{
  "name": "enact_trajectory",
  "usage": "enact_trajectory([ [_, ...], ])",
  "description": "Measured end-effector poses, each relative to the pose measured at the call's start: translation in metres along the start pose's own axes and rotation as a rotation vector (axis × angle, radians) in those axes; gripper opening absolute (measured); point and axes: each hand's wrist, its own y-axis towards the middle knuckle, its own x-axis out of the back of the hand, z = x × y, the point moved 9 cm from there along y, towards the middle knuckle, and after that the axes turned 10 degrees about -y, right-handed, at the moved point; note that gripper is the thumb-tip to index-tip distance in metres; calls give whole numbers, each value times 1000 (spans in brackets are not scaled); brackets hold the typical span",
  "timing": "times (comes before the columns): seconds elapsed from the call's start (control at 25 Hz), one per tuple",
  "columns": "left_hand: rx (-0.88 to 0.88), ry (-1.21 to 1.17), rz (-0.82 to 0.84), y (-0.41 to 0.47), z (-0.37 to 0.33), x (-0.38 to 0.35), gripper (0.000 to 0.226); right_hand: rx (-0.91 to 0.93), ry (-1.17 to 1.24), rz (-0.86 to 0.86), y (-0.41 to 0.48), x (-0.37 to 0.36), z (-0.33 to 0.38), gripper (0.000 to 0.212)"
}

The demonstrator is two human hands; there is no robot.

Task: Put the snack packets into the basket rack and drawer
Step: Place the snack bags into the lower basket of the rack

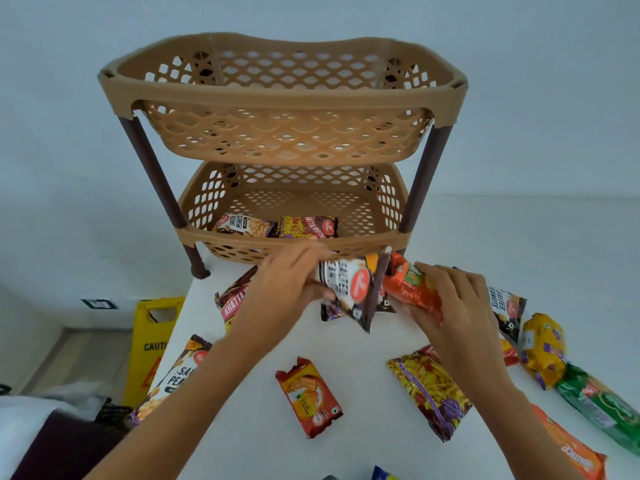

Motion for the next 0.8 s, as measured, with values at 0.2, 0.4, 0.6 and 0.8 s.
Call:
enact_trajectory([
  [0.2,229,33,-128,80,24,12,48,-153,44,-48,21,4,6,57],
  [0.4,661,-134,-19,129,63,-47,68,-232,25,-61,31,-4,6,58],
  [0.6,840,-103,49,155,81,-91,69,-234,44,-49,32,-12,7,61],
  [0.8,582,64,501,161,77,-127,67,-251,54,-29,31,-17,-1,62],
])
